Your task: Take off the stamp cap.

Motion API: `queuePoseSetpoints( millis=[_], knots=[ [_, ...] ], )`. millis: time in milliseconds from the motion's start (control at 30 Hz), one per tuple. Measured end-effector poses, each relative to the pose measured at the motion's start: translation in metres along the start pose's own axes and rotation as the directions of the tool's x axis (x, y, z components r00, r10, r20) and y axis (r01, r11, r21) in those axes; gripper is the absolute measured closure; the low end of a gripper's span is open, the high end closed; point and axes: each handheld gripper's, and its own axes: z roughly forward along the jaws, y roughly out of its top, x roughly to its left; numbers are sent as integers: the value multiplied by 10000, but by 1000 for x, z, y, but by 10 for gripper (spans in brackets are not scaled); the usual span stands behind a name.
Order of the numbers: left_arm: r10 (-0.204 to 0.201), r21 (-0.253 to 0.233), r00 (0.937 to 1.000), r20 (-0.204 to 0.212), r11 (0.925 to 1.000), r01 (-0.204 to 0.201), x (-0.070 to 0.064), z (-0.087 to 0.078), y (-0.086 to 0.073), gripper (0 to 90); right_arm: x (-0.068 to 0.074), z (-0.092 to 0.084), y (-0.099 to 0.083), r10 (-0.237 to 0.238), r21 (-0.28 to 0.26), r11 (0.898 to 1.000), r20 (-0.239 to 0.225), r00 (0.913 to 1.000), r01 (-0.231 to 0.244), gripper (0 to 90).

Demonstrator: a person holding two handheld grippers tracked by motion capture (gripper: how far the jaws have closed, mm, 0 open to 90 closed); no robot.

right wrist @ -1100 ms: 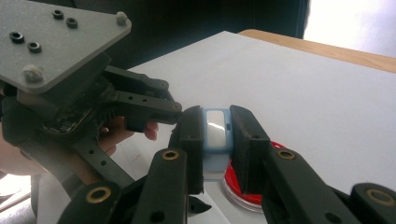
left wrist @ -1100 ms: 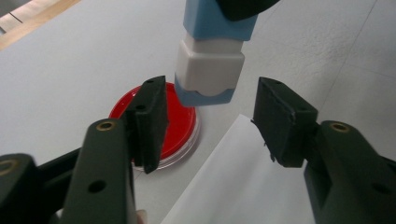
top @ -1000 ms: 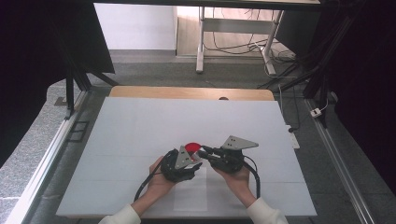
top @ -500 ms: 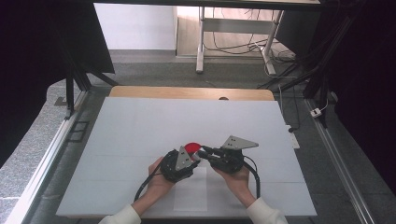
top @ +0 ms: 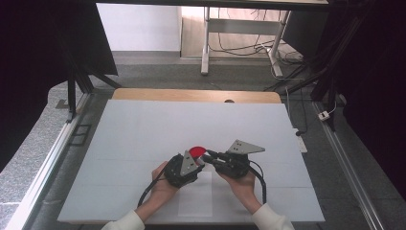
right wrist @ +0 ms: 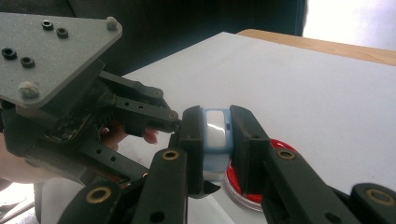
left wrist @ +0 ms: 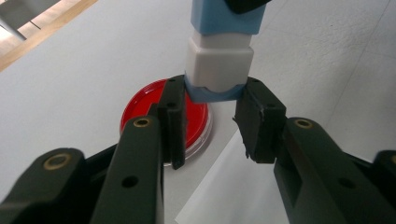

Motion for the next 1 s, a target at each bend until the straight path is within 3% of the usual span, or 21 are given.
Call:
queuePoseSetpoints(
  millis=[267, 667, 1000],
  knots=[
    [137, 244, 9999, 71, 9996, -138, 1, 1, -1, 650, 0, 2, -2, 30, 64, 10000, 45, 10000, -30, 751],
    [261, 265, 9995, -164, 9993, -256, 0, 1, -1, 649, 3, 3, -3, -57, 69, 10000, 234, 9997, 55, 752],
    [218, 345, 9998, 10, 9992, -218, 1, 3, -2, 655, 7, 4, -4, -300, 199, 9994, 463, 9985, 291, 753]
  ],
)
